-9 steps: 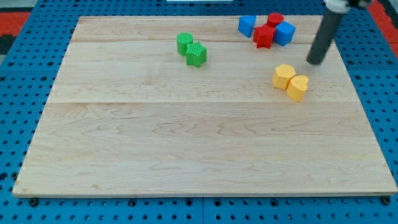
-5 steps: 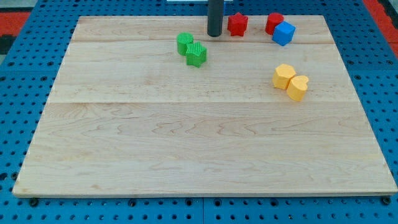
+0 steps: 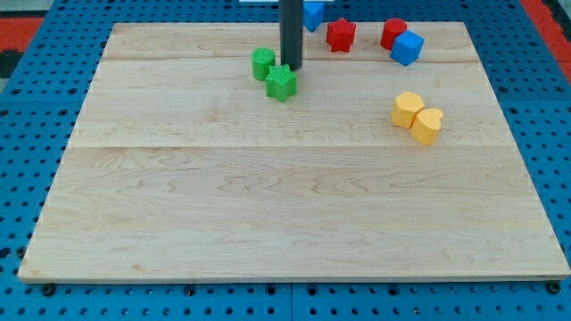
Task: Move the green star to the bottom of the red star
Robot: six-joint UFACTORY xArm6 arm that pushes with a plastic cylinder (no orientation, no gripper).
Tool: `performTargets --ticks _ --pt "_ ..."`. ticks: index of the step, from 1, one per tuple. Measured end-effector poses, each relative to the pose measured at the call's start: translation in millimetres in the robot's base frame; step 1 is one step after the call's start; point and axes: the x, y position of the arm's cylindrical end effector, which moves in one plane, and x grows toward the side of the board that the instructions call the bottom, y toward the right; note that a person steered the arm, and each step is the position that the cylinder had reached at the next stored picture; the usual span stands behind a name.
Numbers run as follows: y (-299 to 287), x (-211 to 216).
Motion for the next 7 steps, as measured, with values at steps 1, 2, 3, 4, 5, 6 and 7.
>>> performTargets --ticks 1,2,3,4,5,6,7 --pt "-3.6 -58.5" --pt "-54.9 -88.4" --pt "-95.3 -41.2" --pt "-46.8 11.0" --pt "-15.5 43.2" --pt "65.1 81.3" --pt "16.0 89.2"
